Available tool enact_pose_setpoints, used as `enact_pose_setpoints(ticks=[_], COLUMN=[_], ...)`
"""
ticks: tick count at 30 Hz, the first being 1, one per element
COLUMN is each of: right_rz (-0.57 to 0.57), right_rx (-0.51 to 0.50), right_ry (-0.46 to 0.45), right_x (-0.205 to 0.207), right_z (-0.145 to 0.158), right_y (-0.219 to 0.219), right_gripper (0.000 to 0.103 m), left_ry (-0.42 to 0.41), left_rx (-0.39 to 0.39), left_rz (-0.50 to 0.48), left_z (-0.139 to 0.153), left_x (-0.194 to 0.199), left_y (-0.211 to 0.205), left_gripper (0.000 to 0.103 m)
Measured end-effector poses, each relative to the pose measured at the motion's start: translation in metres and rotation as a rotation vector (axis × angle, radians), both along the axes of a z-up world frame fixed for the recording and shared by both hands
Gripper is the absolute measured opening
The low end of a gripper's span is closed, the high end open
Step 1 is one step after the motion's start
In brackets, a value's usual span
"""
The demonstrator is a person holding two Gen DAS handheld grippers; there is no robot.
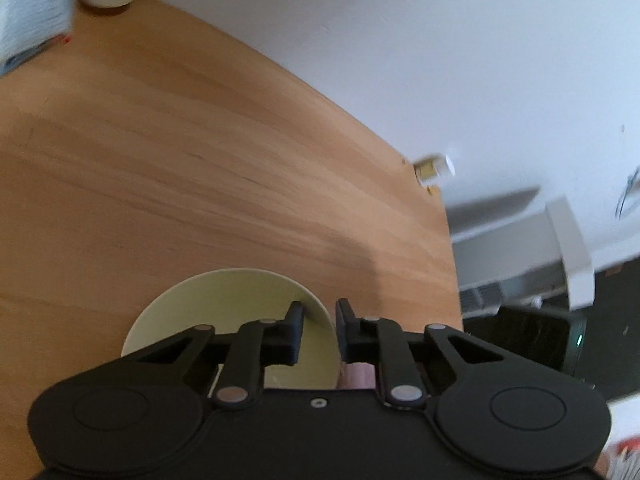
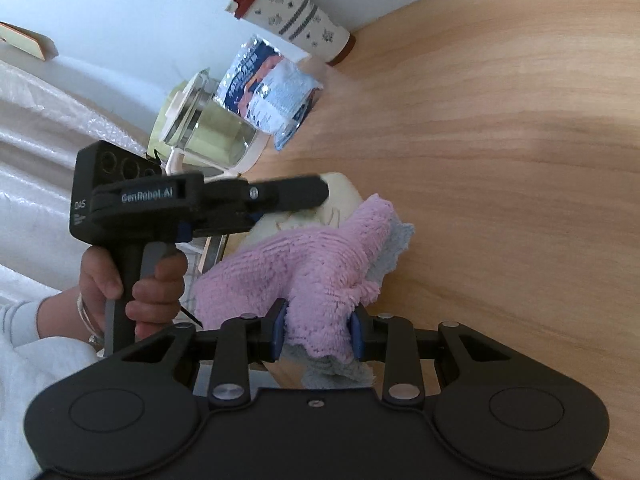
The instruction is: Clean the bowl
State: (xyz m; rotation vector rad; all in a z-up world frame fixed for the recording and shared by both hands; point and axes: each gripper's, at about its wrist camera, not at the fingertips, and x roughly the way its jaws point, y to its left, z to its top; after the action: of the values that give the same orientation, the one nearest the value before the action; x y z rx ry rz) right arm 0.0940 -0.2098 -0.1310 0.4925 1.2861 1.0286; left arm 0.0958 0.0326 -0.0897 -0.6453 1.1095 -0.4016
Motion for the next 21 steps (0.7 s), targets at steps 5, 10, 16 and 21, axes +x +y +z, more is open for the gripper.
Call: enact_pose_setpoints(ticks=[5,10,16,21], right_rz=[-0.047,-0.162,-0.305,-0.338], right_rx=[0.022,0.040,0.036,0.000], right_ry=[-0.021,-0.017,0.031,0.071], right_x=[0.009,0.016,0.026,0.032], right_z=[0.009,0.009,-0.007,-0.019], right_y=[-0.022,-0.057,-0.064,-0.039], right_gripper=[0.036,0.036,0.036,0.036], left_ry=[-0.032,-0.055,-0.085,-0.090], left_rx=[0.053,0.059,0.179,0.347], left_rz=[-0.066,-0.094,-0.225,-0.317], left_z=[0.010,0.010,0.025,0.033], left_x=[-0.004,-0.005,-0.005,-0.007], left_y=[-0.008,-0.009,-0.020,-0.039], left_gripper=[0.005,0.005,0.010,0.024])
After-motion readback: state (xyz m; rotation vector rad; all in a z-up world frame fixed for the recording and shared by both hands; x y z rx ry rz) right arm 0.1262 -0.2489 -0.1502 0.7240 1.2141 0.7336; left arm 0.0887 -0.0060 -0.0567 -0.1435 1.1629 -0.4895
